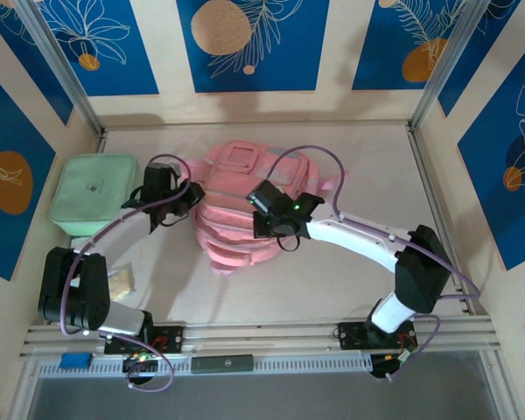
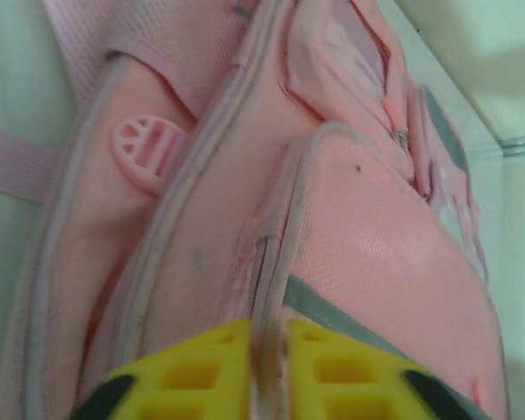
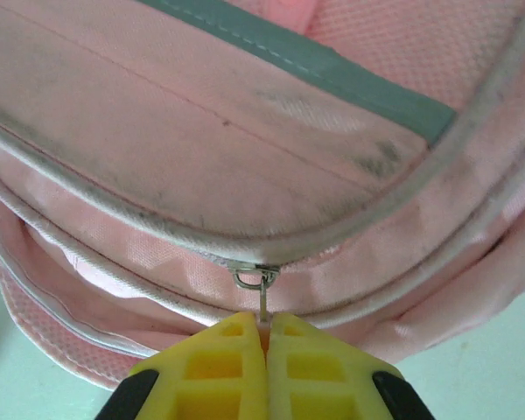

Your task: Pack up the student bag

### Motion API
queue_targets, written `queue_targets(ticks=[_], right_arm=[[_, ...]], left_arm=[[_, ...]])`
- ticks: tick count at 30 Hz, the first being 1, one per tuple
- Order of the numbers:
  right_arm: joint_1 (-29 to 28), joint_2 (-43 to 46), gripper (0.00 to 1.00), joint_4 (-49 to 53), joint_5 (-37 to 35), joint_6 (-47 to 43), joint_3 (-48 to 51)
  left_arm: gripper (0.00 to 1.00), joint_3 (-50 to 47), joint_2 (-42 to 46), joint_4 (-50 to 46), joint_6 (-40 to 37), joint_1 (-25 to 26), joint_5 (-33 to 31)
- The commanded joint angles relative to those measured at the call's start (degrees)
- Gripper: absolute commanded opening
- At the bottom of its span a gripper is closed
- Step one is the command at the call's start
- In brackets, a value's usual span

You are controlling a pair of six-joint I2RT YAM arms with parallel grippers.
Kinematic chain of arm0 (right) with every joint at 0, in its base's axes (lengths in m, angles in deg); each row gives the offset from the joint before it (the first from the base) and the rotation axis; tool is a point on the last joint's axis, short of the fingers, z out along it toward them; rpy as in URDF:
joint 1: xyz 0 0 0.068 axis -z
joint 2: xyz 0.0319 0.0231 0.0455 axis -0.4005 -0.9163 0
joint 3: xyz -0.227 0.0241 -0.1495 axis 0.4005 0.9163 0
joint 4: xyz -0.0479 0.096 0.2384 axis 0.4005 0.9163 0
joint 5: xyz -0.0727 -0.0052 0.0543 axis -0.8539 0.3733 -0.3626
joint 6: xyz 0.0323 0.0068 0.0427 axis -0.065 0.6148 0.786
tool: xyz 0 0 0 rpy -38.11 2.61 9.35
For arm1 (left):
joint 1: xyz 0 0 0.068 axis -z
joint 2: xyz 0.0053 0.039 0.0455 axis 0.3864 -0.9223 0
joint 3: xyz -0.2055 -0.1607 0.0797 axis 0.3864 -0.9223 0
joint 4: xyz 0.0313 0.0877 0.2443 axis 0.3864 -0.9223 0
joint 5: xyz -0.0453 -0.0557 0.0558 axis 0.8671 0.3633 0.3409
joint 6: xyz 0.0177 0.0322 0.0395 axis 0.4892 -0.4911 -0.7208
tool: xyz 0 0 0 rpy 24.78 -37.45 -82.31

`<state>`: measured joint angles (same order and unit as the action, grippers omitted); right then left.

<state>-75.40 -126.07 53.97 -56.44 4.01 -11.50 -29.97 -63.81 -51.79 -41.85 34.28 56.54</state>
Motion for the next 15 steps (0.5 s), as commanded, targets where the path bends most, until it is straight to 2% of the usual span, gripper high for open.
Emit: queue_targets(ticks=[1, 3, 4, 5, 7, 9, 12, 15], right_arm=[[0.53, -0.96, 0.00, 3.92, 1.22, 4.32, -0.92], [0.37, -0.89, 0.00, 2.66, 2.08, 4.43, -0.13], [0.23, -0.87, 0.00, 2.82, 1.43, 4.79, -0.10], [0.28, -0.78, 0.00, 2.80, 1.23, 4.90, -0.03], [0.12, -0.70, 0.00, 2.37, 1.61, 4.83, 0.16], [-0.14, -0.74, 0.00, 2.26, 1.27, 5.03, 0.43], [-0.50, -0.52, 0.00, 1.50, 0.87, 5.59, 1.37], [-0.82, -0.43, 0.00, 0.52, 0.89, 5.82, 2.00]], left_arm=[[0.39, -0.95, 4.94, -2.90, 0.69, -0.08, -1.12], [0.47, -8.32, 9.18, 4.33, 11.37, 1.36, -0.56], [0.49, -12.68, 11.66, 10.68, 16.78, 3.23, -1.83], [0.51, -15.08, 13.36, 13.20, 19.61, 5.61, -4.06], [0.55, -14.94, 15.07, 10.79, 22.49, 12.12, -10.31], [0.58, -14.42, 13.87, 11.31, 26.80, 17.06, -13.93], [0.59, -15.87, 10.60, 19.43, 32.43, 21.55, -17.48], [0.59, -13.06, 7.70, 15.49, 33.56, 24.69, -21.83]])
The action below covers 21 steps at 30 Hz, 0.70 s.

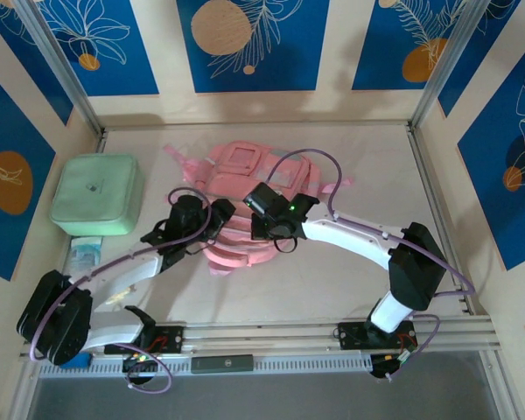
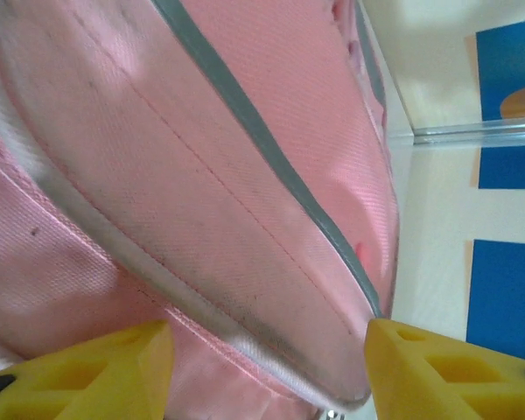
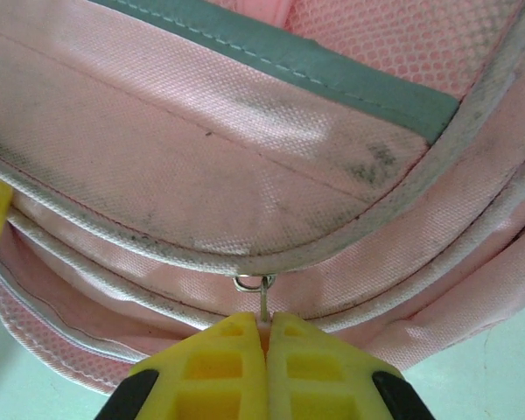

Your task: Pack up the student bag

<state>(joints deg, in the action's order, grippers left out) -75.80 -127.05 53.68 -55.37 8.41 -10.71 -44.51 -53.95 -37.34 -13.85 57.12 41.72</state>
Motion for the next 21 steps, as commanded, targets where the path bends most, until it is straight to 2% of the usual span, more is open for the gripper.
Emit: queue_targets(ticks=[1, 5, 6, 8, 11, 14, 18, 21], right_arm=[[-0.46, 0.40, 0.00, 0.69, -0.56, 1.47, 1.29], [-0.36, 0.42, 0.00, 1.87, -2.89, 0.75, 0.69], [-0.23, 0.62, 0.00, 2.52, -3.73, 0.28, 0.62], [-0.07, 1.35, 0.00, 4.12, -5.55, -0.48, 0.52], [1.08, 1.74, 0.00, 7.07, -8.77, -3.25, 0.24], [3.76, 1.44, 0.00, 8.00, -11.91, -7.81, 0.24], [8.41, -0.68, 0.00, 6.74, -12.00, -11.38, -1.30], [9.08, -2.08, 0.00, 7.27, -12.37, -12.63, -3.64]], left_arm=[[0.57, 1.59, -2.77, 1.60, 5.68, 2.45, -8.11], [0.45, 3.09, -3.24, -1.83, 5.01, 3.75, -12.88], [0.39, 4.43, -3.21, -5.27, 3.78, 3.73, -14.15], [0.20, 6.56, -3.26, -11.72, 1.70, 2.67, -16.54], [0.02, 7.38, -2.99, -14.74, -2.56, -0.05, -15.80], [0.00, 8.24, -4.07, -16.18, -8.03, -3.95, -10.47], [0.00, 11.39, -5.35, -21.99, -14.57, -5.42, -10.31], [0.00, 11.35, -4.62, -21.36, -16.73, -5.89, -9.16]])
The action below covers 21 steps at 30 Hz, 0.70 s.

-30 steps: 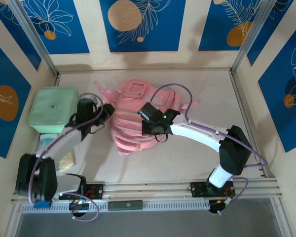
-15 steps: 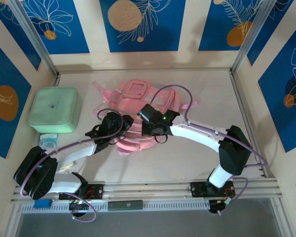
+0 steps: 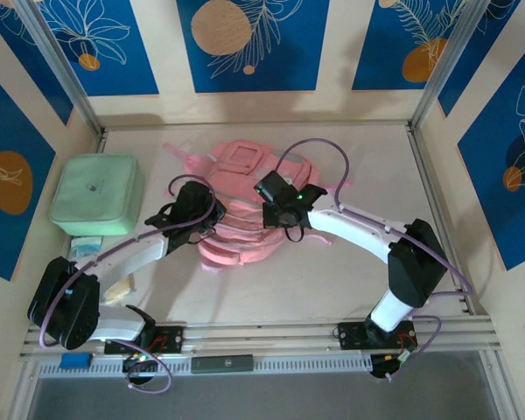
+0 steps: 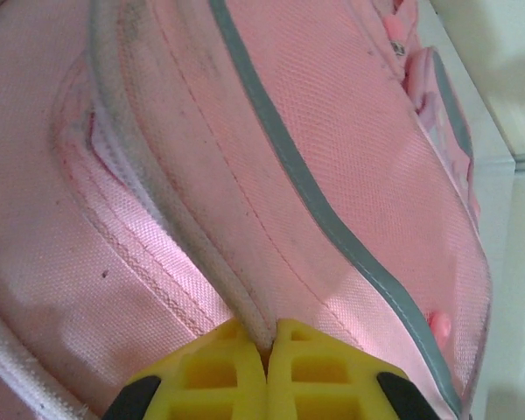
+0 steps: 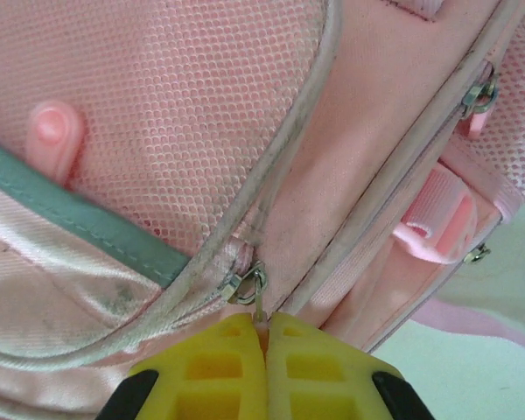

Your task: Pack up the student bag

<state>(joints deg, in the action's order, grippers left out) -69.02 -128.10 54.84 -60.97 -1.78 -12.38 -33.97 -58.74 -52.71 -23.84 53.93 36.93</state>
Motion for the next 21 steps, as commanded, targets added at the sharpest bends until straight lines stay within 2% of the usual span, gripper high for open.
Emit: queue_targets(ticks=[1, 2, 4, 7, 9, 11, 12, 14, 16, 18, 21], right_arm=[[1.71, -0.64, 0.00, 5.41, -6.50, -3.13, -2.09], [1.05, 0.15, 0.04, 4.18, -6.25, -4.40, -1.82], [-0.20, 2.71, 0.18, 1.76, -4.51, -6.54, -0.56], [-0.02, 8.36, 0.52, -0.20, -2.98, -7.87, 2.40], [2.73, 12.47, 0.70, 0.09, -3.43, -7.18, 4.62], [7.20, 16.26, 0.77, -0.70, -4.49, -5.53, 8.09], [10.34, 18.14, 0.79, -2.23, -4.87, -5.13, 10.74], [15.66, 21.20, 0.79, -7.49, -7.95, -5.35, 17.02], [19.76, 22.91, 0.79, -14.47, -11.89, -8.03, 22.59], [24.41, 22.80, 0.80, -22.47, -15.98, -11.26, 27.49], [31.09, 20.19, 0.87, -33.84, -17.81, -14.80, 32.82]], left_arm=[[0.06, 0.94, 0.55, -5.13, -7.62, -2.80, -3.23], [0.12, 1.17, 0.87, -4.81, -8.76, -2.73, -2.18], [0.33, 1.83, 2.13, -5.32, -11.22, -2.72, -0.63], [0.55, 1.94, 6.15, -6.29, -17.15, -3.13, 1.21], [0.68, 2.31, 9.78, -10.64, -21.72, -4.13, -0.66], [0.82, 2.04, 13.30, -16.20, -24.63, -5.63, -7.23], [0.91, 1.35, 15.07, -17.93, -26.51, -6.61, -11.53], [1.00, -0.44, 17.61, -18.83, -31.95, -8.88, -18.93], [0.99, -2.73, 18.94, -16.54, -38.74, -11.24, -26.13], [0.99, -6.69, 18.84, -9.02, -47.31, -13.58, -31.94], [1.00, -14.37, 16.72, 8.11, -59.46, -16.04, -34.13]])
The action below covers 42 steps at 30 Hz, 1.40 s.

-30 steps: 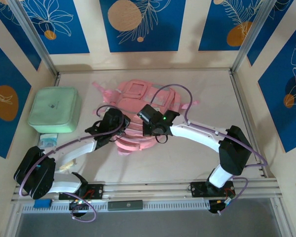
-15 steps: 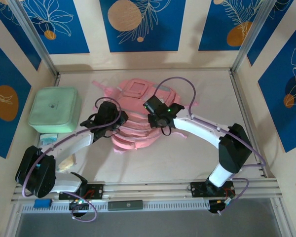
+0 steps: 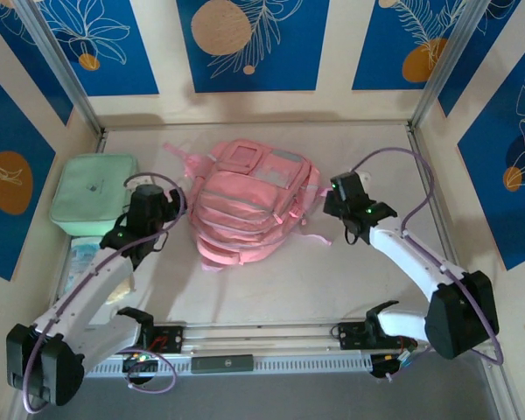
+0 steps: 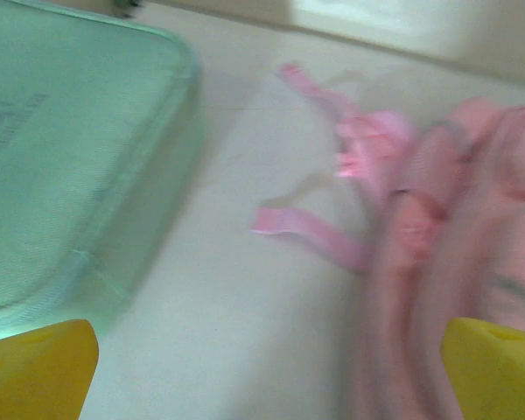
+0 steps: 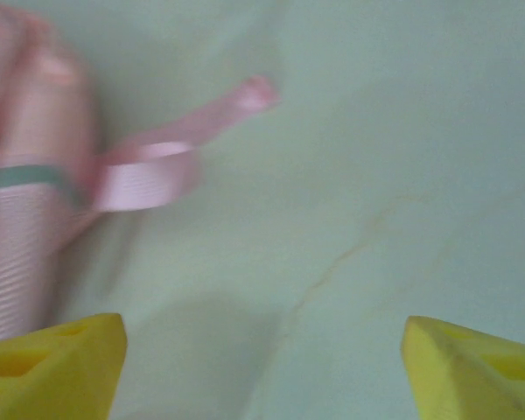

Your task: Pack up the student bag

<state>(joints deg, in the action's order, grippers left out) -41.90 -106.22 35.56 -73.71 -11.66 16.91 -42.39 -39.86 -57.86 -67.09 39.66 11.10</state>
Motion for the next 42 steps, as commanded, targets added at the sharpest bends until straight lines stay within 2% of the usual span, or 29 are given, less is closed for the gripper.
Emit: queue_targets(ticks=[1, 4, 7, 9, 10, 12, 15, 17, 19, 20, 22, 24, 28, 42], right_arm=[[6.16, -2.66, 0.92, -14.58, -4.10, -4.72, 3.22], [10.30, -4.43, 0.93, -25.80, -1.28, -9.78, 6.44], [14.47, -5.87, 0.97, -40.27, 8.58, -13.12, 12.40], [17.30, -7.75, 0.99, -49.36, 18.22, -14.14, 15.96], [17.53, -8.26, 0.99, -49.61, 20.44, -15.18, 15.61], [17.56, -9.34, 0.99, -55.04, 26.21, -19.14, 16.85], [17.20, -13.69, 0.99, -63.80, 32.31, -22.21, 19.58], [16.23, -16.10, 0.99, -70.24, 33.14, -23.83, 21.66], [16.89, -15.58, 0.99, -66.00, 33.87, -23.33, 20.08], [18.17, -15.76, 0.99, -66.03, 35.86, -22.38, 20.03], [18.07, -15.76, 0.99, -66.19, 35.20, -22.44, 20.02], [17.93, -15.36, 0.99, -66.06, 35.07, -22.58, 20.26], [18.11, -15.49, 0.99, -65.76, 35.49, -22.52, 20.03], [18.18, -15.38, 0.99, -65.69, 35.98, -22.57, 20.15]], left_arm=[[0.99, -8.46, -3.23, 19.01, -18.74, -2.35, -7.25], [0.99, -14.59, -8.46, 36.08, -25.88, -3.74, -0.37], [0.99, -17.77, -15.47, 50.70, -29.35, -4.46, 4.10], [0.99, -20.28, -20.70, 62.35, -30.29, -5.45, 7.59], [0.99, -19.78, -21.74, 62.52, -29.77, -5.68, 7.59], [0.99, -18.13, -22.19, 59.51, -28.64, -6.94, 13.95], [0.99, -19.36, -27.96, 67.60, -29.02, -7.94, 20.34], [0.99, -22.05, -30.42, 74.66, -28.65, -8.90, 22.67], [0.99, -22.86, -34.00, 80.42, -29.53, -9.23, 24.94], [0.99, -21.96, -33.07, 76.75, -29.02, -9.33, 24.76], [0.99, -17.06, -32.23, 66.68, -27.07, -10.02, 22.11], [0.99, -15.16, -31.91, 62.11, -23.94, -13.49, 26.68], [0.99, -15.92, -32.24, 64.45, -23.86, -13.86, 26.57], [0.99, -15.57, -32.20, 63.72, -24.15, -13.87, 27.41]])
